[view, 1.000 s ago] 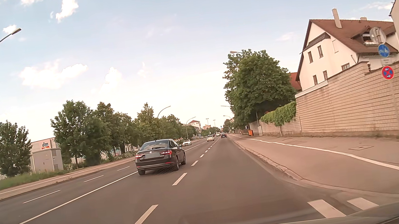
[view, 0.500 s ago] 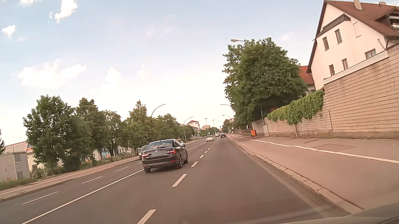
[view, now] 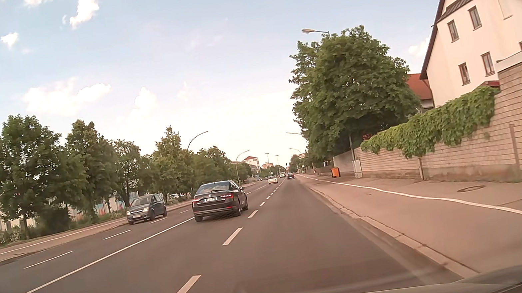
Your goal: Follow the waypoints while adhering to traffic rules and regulations
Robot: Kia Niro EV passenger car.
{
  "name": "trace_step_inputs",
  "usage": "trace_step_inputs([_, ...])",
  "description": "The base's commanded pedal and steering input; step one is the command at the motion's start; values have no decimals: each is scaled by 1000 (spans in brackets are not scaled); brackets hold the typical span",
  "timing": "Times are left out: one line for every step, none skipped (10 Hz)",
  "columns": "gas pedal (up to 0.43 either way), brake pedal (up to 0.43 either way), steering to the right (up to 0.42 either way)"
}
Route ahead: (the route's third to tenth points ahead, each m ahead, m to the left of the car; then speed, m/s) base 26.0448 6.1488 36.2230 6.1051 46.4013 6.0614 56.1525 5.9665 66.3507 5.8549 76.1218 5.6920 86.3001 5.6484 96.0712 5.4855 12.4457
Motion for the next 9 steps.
trace_step_inputs([79,18,0])
trace_step_inputs([79,18,0])
trace_step_inputs([79,18,0])
trace_step_inputs([79,18,0])
trace_step_inputs([79,18,0])
trace_step_inputs([79,18,0])
trace_step_inputs([79,24,0])
trace_step_inputs([79,18,0])
trace_step_inputs([79,18,0])
